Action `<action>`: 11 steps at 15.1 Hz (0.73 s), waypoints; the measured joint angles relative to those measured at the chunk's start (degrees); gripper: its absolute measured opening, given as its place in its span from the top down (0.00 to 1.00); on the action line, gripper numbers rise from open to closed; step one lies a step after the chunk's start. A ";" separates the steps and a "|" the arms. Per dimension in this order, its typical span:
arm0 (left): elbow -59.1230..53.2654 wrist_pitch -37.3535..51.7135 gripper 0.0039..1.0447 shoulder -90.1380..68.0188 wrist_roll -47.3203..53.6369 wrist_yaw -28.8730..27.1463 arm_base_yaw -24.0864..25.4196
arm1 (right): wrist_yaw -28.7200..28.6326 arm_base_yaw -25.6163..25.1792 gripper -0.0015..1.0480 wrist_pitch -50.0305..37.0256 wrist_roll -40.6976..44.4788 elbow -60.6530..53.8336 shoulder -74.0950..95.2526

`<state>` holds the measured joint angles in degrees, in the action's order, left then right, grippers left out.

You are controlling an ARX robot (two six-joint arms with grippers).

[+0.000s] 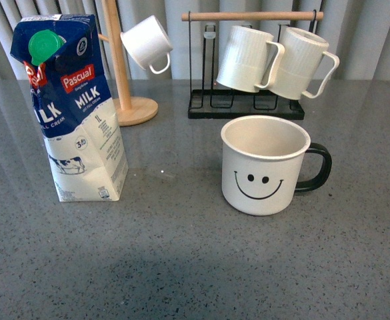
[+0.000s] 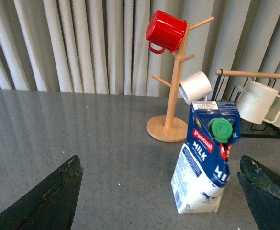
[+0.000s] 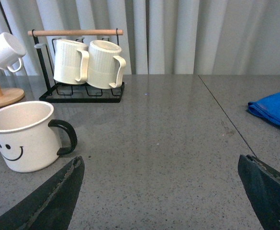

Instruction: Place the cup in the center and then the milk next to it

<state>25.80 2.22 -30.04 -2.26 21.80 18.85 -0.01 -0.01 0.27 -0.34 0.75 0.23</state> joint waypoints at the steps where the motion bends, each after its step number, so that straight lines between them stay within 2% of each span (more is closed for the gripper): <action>1: 4.72 1.16 0.06 -8.33 2.43 4.35 1.90 | 0.00 0.00 0.06 0.00 0.02 0.00 0.00; 3: 16.33 -0.02 0.06 -22.62 5.66 7.19 0.96 | 0.00 0.00 0.06 -0.02 0.02 0.00 0.00; 6: 28.28 -4.98 0.06 -33.81 9.53 6.97 -8.87 | 0.00 0.00 0.06 -0.02 0.02 0.00 0.00; 9: 28.74 -8.22 0.06 -37.42 10.27 3.58 -20.76 | 0.00 0.00 0.06 -0.02 0.02 0.00 0.00; 10: 29.11 -10.05 0.06 -38.38 7.80 -0.09 -24.63 | 0.00 0.00 0.06 -0.02 0.02 0.00 0.00; 11: 29.16 -10.73 0.06 -38.38 5.49 -3.45 -26.23 | 0.00 0.00 0.06 0.00 0.02 0.00 0.00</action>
<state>54.96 -8.51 -68.42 3.22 18.35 -7.38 -0.01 -0.01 0.27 -0.32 0.75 0.23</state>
